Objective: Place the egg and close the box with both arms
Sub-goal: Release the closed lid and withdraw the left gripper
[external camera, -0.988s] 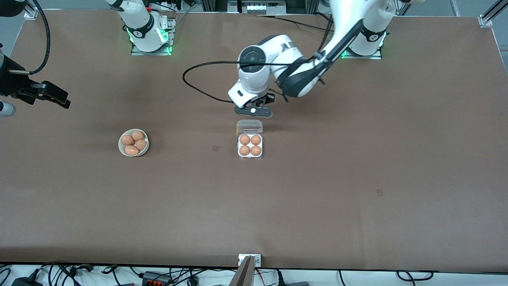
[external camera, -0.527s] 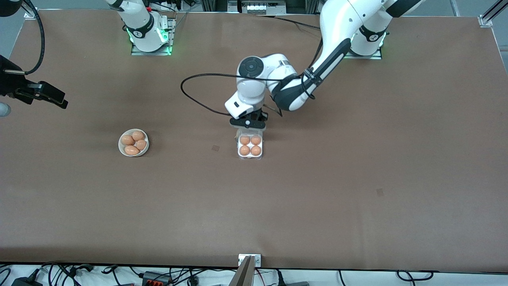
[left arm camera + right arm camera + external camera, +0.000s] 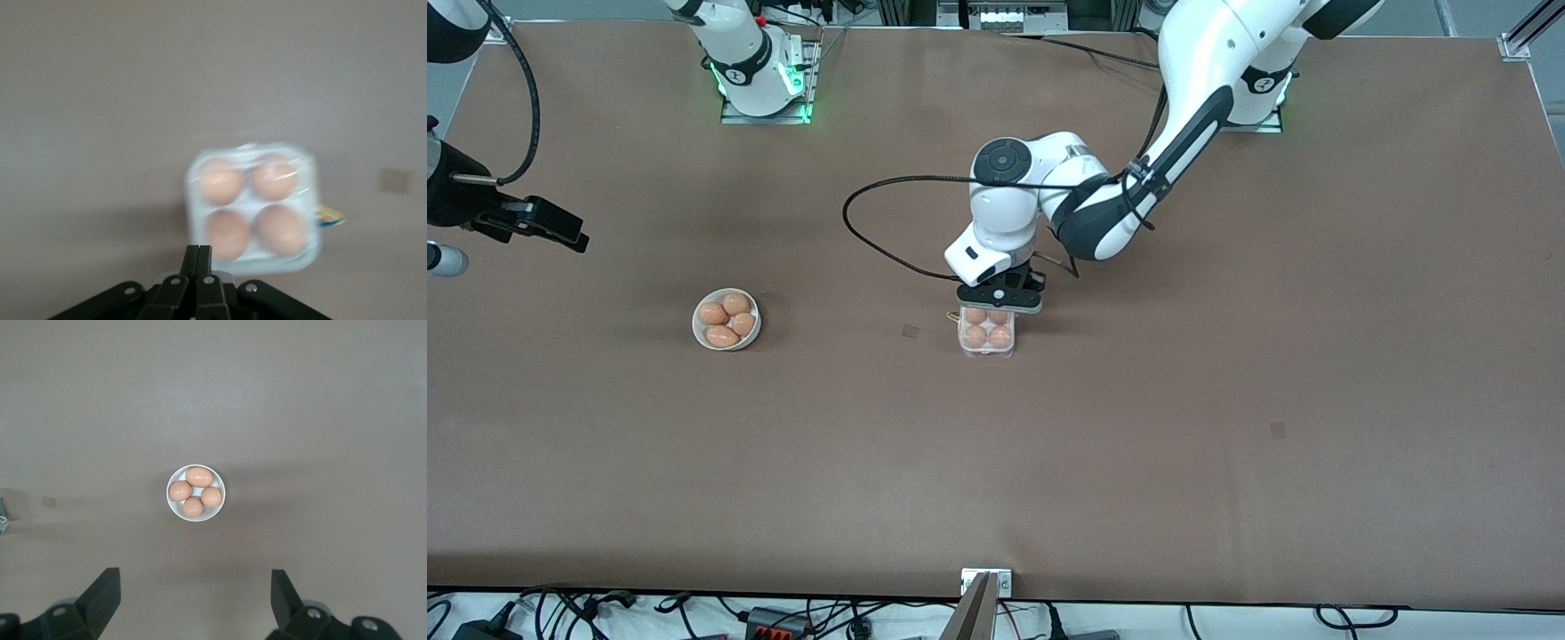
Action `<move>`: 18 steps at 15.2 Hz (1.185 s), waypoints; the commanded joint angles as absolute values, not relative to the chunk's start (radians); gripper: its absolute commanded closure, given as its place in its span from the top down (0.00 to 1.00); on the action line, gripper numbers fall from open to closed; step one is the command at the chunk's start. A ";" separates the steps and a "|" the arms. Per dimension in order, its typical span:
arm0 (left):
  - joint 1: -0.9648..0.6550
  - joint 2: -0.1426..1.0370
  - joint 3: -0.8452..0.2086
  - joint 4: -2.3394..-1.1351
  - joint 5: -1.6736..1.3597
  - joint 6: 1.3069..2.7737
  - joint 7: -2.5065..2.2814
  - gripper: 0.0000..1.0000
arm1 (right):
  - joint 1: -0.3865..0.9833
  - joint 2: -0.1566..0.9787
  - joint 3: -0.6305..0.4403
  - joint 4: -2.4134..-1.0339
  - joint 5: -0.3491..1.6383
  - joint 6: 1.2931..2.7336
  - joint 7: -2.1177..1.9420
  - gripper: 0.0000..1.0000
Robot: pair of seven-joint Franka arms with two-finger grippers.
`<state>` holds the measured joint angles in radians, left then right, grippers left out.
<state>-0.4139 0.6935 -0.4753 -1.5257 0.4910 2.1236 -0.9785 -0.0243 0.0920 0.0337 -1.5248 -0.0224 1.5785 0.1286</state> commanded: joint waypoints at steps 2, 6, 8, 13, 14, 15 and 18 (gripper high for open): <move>-0.408 0.582 -0.500 -1.536 0.512 1.800 -0.889 0.03 | -0.029 0.083 0.037 -1.528 -0.008 1.583 0.133 1.00; -0.342 0.471 -0.499 -1.534 0.512 1.548 -0.542 0.12 | -0.025 0.081 0.040 -1.528 -0.014 1.583 0.132 1.00; -0.280 0.422 -0.499 -1.531 0.508 1.516 -0.416 0.36 | -0.023 0.081 0.040 -1.528 -0.015 1.583 0.132 1.00; -0.129 0.390 -0.500 -1.430 0.399 1.487 -0.342 1.00 | -0.023 0.083 0.041 -1.528 -0.017 1.583 0.132 1.00; -0.098 0.390 -0.500 -1.405 0.355 1.483 -0.342 1.00 | -0.023 0.081 0.041 -1.528 -0.017 1.583 0.133 1.00; -0.062 0.390 -0.500 -1.379 0.312 1.471 -0.341 1.00 | -0.023 0.081 0.041 -1.528 -0.017 1.583 0.133 1.00; 0.081 0.391 -0.500 -1.290 0.168 1.418 -0.267 1.00 | -0.023 0.083 0.041 -1.528 -0.017 1.583 0.133 1.00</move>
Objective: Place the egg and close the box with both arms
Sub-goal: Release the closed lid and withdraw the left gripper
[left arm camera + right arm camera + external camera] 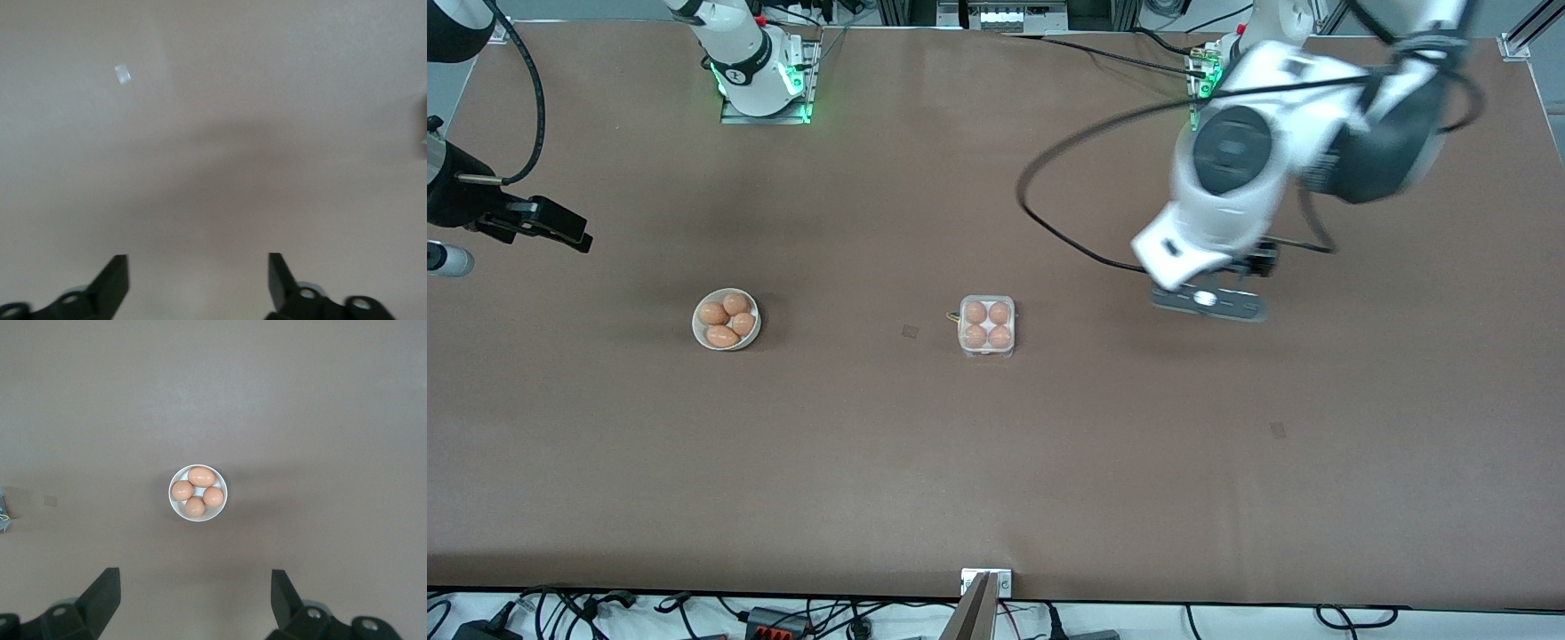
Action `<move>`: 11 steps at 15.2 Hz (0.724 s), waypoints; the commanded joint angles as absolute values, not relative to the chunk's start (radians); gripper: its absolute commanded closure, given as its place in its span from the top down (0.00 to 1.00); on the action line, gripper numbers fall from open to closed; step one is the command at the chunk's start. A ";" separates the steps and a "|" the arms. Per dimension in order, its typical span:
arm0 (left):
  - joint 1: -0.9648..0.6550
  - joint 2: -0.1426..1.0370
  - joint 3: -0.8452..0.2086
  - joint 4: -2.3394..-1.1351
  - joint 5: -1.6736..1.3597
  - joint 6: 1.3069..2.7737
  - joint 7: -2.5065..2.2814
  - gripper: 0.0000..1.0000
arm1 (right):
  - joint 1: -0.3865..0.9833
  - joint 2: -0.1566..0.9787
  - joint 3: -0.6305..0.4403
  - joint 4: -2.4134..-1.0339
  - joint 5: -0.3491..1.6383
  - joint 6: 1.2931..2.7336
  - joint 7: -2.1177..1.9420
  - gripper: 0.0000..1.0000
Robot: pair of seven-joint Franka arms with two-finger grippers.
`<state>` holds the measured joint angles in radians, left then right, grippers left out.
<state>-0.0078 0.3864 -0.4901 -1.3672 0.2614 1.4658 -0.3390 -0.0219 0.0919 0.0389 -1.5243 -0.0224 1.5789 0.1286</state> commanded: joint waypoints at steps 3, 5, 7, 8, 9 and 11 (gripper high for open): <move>0.146 0.330 -0.413 -1.287 0.060 1.419 -0.125 1.00 | -0.021 0.081 0.041 -1.528 -0.017 1.580 0.130 1.00; 0.118 0.254 -0.289 -1.336 -0.023 1.420 -0.068 1.00 | -0.023 0.080 0.041 -1.526 -0.017 1.580 0.130 1.00; 0.065 0.142 -0.162 -1.463 -0.077 1.430 -0.040 1.00 | -0.023 0.081 0.040 -1.508 -0.017 1.574 0.129 1.00; 0.037 0.086 -0.122 -1.526 -0.080 1.448 -0.038 1.00 | -0.025 0.083 0.040 -1.493 -0.018 1.572 0.129 1.00; 0.019 0.034 -0.094 -1.589 -0.080 1.489 -0.032 1.00 | -0.025 0.083 0.040 -1.491 -0.018 1.572 0.129 1.00; -0.011 -0.049 -0.037 -1.693 -0.081 1.549 -0.023 1.00 | -0.026 0.083 0.040 -1.493 -0.017 1.572 0.129 1.00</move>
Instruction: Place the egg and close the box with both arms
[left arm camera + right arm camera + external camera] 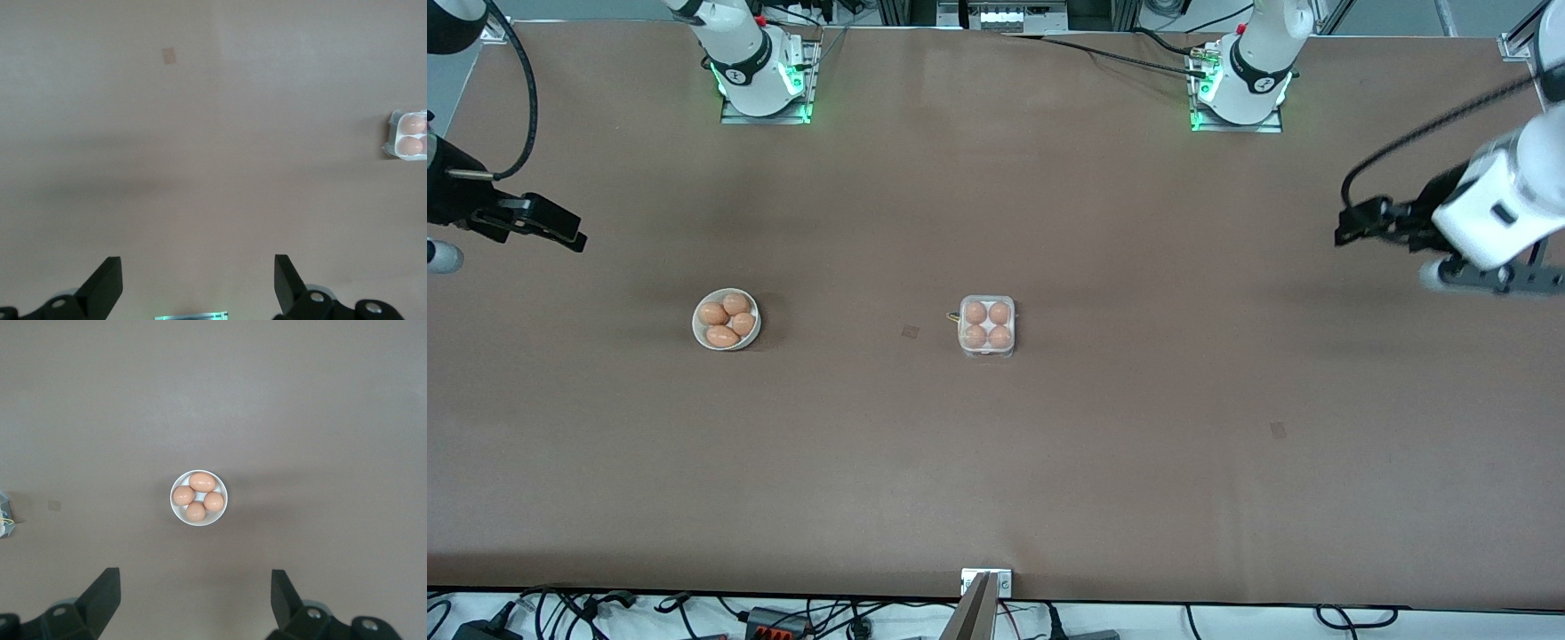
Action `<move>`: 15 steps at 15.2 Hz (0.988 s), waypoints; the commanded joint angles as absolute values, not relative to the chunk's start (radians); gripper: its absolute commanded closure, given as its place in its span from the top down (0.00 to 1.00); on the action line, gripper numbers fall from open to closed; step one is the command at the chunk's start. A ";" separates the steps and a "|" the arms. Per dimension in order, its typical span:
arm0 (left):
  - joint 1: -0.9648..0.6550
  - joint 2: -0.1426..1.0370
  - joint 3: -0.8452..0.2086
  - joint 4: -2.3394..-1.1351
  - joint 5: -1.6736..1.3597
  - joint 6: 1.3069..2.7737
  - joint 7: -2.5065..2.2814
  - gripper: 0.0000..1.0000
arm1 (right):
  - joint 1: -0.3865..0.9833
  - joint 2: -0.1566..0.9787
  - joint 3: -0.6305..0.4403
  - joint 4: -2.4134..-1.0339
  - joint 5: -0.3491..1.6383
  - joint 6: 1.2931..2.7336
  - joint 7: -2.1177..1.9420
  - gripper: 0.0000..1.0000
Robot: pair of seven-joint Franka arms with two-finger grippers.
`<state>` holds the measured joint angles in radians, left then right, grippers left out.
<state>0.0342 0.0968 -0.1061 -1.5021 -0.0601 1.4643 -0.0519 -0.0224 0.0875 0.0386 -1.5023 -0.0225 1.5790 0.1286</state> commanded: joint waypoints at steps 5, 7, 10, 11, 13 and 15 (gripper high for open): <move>-0.015 -0.130 -0.018 -1.755 -0.065 1.672 -0.028 1.00 | -0.026 0.083 0.040 -1.491 -0.017 1.572 0.129 1.00; -0.009 -0.114 -0.026 -1.718 -0.063 1.608 -0.023 1.00 | -0.028 0.083 0.040 -1.491 -0.017 1.572 0.127 1.00; -0.006 -0.101 -0.029 -1.701 -0.063 1.588 -0.020 1.00 | -0.031 0.083 0.040 -1.491 -0.015 1.577 0.127 1.00; -0.006 -0.101 -0.029 -1.701 -0.061 1.588 -0.020 1.00 | -0.029 0.083 0.040 -1.493 -0.017 1.577 0.129 1.00; -0.006 -0.086 -0.032 -1.681 -0.048 1.583 -0.021 1.00 | -0.031 0.083 0.040 -1.491 -0.015 1.578 0.129 1.00; -0.009 -0.075 -0.032 -1.672 -0.040 1.582 -0.008 1.00 | -0.031 0.083 0.038 -1.491 -0.015 1.578 0.127 1.00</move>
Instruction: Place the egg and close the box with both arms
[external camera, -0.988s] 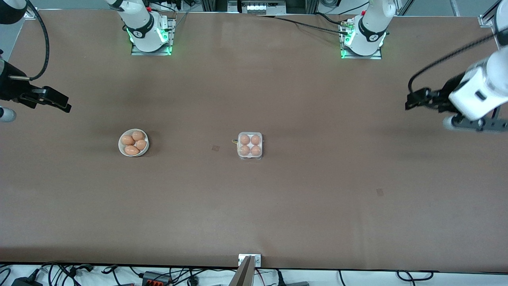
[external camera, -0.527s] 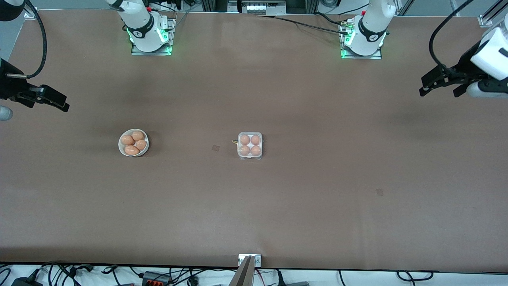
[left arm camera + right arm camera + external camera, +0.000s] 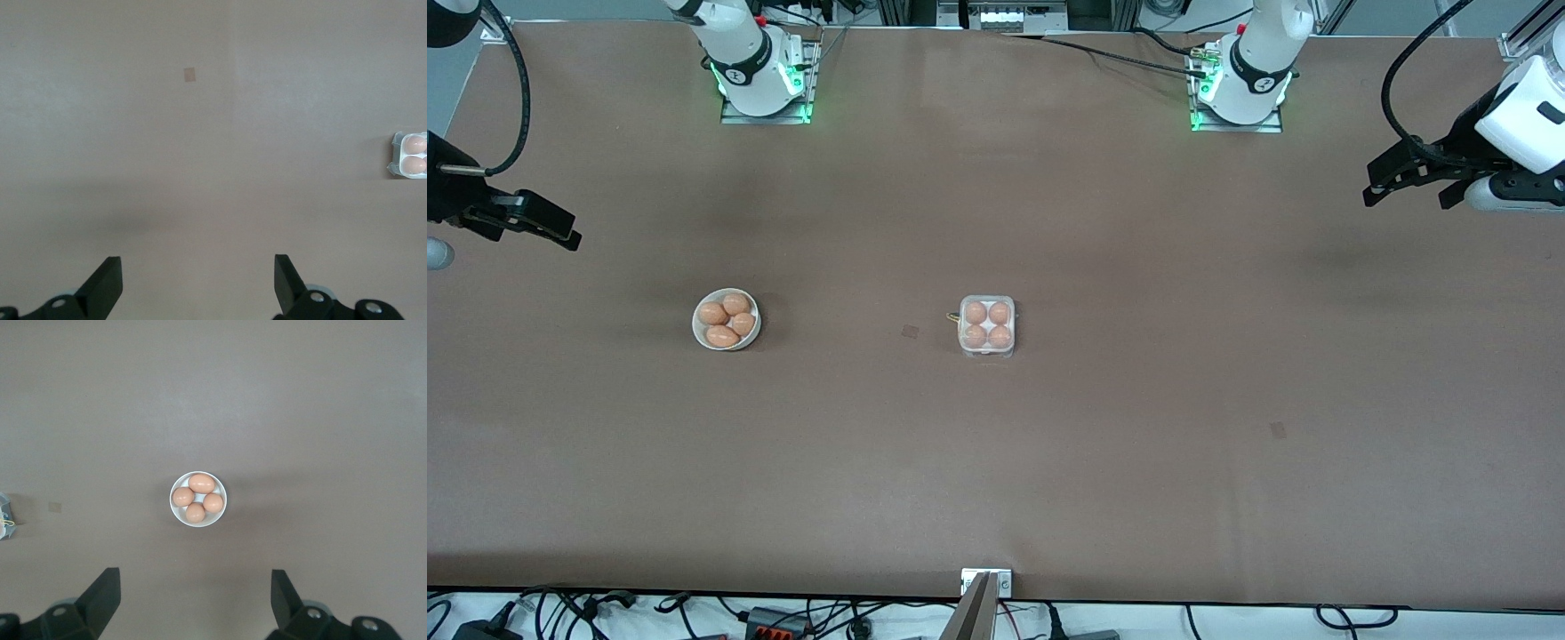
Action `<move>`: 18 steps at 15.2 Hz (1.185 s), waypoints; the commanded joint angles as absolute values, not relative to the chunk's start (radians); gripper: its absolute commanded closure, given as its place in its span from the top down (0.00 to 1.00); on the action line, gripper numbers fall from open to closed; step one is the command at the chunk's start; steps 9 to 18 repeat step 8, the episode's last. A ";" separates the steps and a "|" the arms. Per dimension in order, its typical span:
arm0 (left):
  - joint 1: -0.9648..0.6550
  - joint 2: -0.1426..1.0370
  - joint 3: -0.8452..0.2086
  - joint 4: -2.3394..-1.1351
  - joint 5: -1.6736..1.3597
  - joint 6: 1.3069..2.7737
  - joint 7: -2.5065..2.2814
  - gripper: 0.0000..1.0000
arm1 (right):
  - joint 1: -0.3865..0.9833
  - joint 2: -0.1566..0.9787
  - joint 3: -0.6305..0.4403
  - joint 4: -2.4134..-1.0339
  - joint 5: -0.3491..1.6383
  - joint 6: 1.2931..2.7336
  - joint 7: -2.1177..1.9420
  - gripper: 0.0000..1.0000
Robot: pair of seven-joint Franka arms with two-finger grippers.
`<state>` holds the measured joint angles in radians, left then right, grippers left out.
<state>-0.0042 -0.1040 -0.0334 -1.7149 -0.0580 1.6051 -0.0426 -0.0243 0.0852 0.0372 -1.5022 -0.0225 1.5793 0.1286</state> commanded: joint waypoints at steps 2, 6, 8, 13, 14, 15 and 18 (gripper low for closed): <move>-0.011 -0.075 -0.032 -1.664 -0.040 1.578 -0.008 1.00 | -0.031 0.080 0.035 -1.477 -0.017 1.569 0.126 1.00; -0.012 -0.074 -0.034 -1.663 -0.040 1.572 -0.008 1.00 | -0.032 0.081 0.035 -1.440 -0.020 1.557 0.127 1.00; -0.012 -0.074 -0.035 -1.663 -0.040 1.566 -0.008 1.00 | -0.032 0.081 0.035 -1.440 -0.020 1.555 0.127 1.00; -0.012 -0.074 -0.035 -1.663 -0.040 1.566 -0.008 1.00 | -0.032 0.081 0.035 -1.440 -0.020 1.555 0.127 1.00; -0.012 -0.074 -0.035 -1.663 -0.040 1.566 -0.008 1.00 | -0.032 0.081 0.035 -1.440 -0.020 1.555 0.127 1.00; -0.012 -0.074 -0.035 -1.663 -0.040 1.566 -0.008 1.00 | -0.032 0.081 0.035 -1.440 -0.020 1.555 0.127 1.00; -0.012 -0.074 -0.035 -1.663 -0.040 1.566 -0.008 1.00 | -0.032 0.081 0.035 -1.440 -0.020 1.555 0.127 1.00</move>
